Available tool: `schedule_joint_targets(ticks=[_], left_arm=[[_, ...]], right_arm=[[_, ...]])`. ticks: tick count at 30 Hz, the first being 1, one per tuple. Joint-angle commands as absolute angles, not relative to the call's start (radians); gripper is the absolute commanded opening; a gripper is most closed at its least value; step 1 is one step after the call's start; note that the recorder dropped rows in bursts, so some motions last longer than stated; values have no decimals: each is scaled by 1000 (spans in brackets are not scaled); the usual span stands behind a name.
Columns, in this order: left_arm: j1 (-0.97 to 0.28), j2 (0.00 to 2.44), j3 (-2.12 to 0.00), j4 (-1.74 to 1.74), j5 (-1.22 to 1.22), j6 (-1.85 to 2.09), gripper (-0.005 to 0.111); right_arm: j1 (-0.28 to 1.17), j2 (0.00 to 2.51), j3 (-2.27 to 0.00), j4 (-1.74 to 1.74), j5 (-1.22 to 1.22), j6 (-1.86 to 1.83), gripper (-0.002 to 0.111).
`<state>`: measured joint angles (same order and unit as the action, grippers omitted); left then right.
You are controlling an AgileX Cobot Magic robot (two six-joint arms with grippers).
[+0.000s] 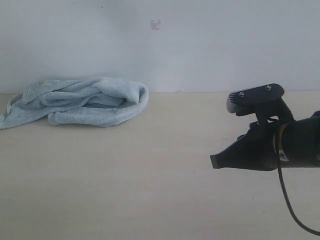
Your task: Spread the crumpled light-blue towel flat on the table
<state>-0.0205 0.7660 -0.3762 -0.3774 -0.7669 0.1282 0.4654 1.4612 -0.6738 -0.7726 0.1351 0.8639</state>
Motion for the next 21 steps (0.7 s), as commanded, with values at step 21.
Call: schedule_joint_targets(ticks=[21], left_arm=[[-116, 2325, -1770, -93, 606, 908, 49]], right_arm=[[460, 1459, -668, -772, 159, 846, 0]])
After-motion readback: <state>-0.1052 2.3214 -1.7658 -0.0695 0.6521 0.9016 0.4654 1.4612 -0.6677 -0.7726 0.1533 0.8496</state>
